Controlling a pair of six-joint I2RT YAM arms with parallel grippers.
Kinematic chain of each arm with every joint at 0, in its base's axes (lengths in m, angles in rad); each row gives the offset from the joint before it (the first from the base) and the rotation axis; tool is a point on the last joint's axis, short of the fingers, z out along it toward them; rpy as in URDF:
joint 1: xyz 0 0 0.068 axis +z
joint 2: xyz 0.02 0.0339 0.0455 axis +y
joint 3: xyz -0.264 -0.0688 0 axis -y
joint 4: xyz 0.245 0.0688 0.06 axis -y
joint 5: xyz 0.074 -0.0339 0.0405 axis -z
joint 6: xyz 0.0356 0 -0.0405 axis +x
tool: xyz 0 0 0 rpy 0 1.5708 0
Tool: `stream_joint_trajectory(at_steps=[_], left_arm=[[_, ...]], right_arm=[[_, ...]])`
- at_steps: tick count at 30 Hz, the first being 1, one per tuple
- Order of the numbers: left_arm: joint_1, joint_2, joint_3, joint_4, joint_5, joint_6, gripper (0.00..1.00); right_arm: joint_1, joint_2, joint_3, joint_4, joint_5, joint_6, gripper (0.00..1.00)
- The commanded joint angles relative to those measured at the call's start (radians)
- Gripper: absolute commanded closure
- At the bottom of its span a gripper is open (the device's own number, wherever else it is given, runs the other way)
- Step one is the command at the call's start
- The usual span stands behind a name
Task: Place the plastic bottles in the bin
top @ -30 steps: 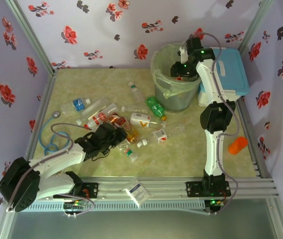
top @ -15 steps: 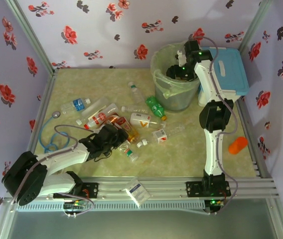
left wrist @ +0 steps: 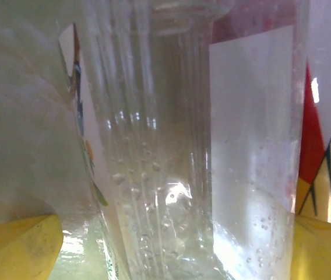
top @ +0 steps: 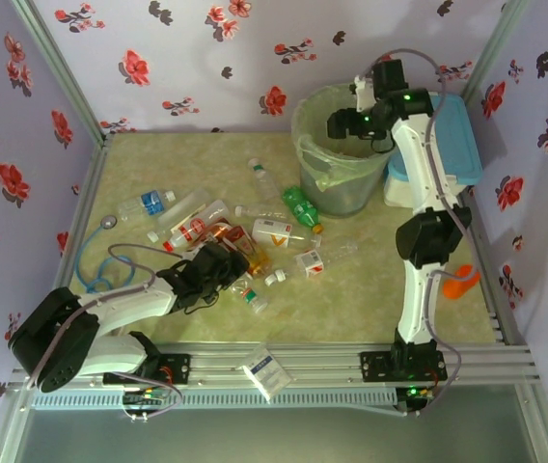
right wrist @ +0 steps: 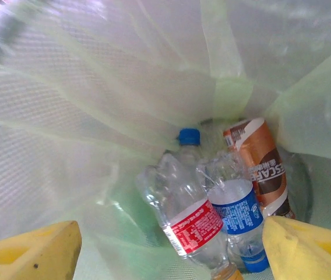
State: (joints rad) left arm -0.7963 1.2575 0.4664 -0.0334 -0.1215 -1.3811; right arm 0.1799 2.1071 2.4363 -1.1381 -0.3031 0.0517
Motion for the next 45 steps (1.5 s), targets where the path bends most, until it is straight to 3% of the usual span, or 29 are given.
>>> stream_joint_trajectory(at_steps=[1, 11, 18, 26, 30, 34, 38, 45], left_arm=[[-0.015, 0.049, -0.041, 0.058, 0.016, -0.033, 0.06], [-0.015, 0.020, -0.047, 0.038, -0.001, -0.034, 0.29], [-0.012, -0.095, 0.007, -0.072, -0.057, 0.060, 0.44], [0.043, -0.221, 0.106, -0.073, -0.050, 0.419, 0.45], [0.060, -0.237, 0.184, -0.029, 0.026, 0.670, 0.45], [0.073, -0.215, 0.246, 0.018, 0.129, 0.855, 0.46], [0.078, -0.185, 0.300, 0.061, 0.224, 0.939, 0.45], [0.111, -0.131, 0.316, 0.158, 0.326, 0.921, 0.47]], right_arm=[[-0.007, -0.086, -0.041, 0.049, 0.002, 0.020, 0.18], [-0.005, -0.337, -0.318, 0.220, -0.061, 0.078, 0.18], [0.010, -0.468, -0.463, 0.264, -0.087, 0.103, 0.18], [0.098, -0.654, -0.681, 0.353, -0.166, 0.145, 0.17], [0.177, -0.692, -0.764, 0.408, -0.188, 0.184, 0.17], [0.329, -0.746, -0.925, 0.669, -0.172, 0.243, 0.17], [0.447, -0.716, -0.969, 0.783, -0.102, 0.292, 0.16], [0.494, -0.612, -0.977, 0.816, -0.095, 0.348, 0.15]])
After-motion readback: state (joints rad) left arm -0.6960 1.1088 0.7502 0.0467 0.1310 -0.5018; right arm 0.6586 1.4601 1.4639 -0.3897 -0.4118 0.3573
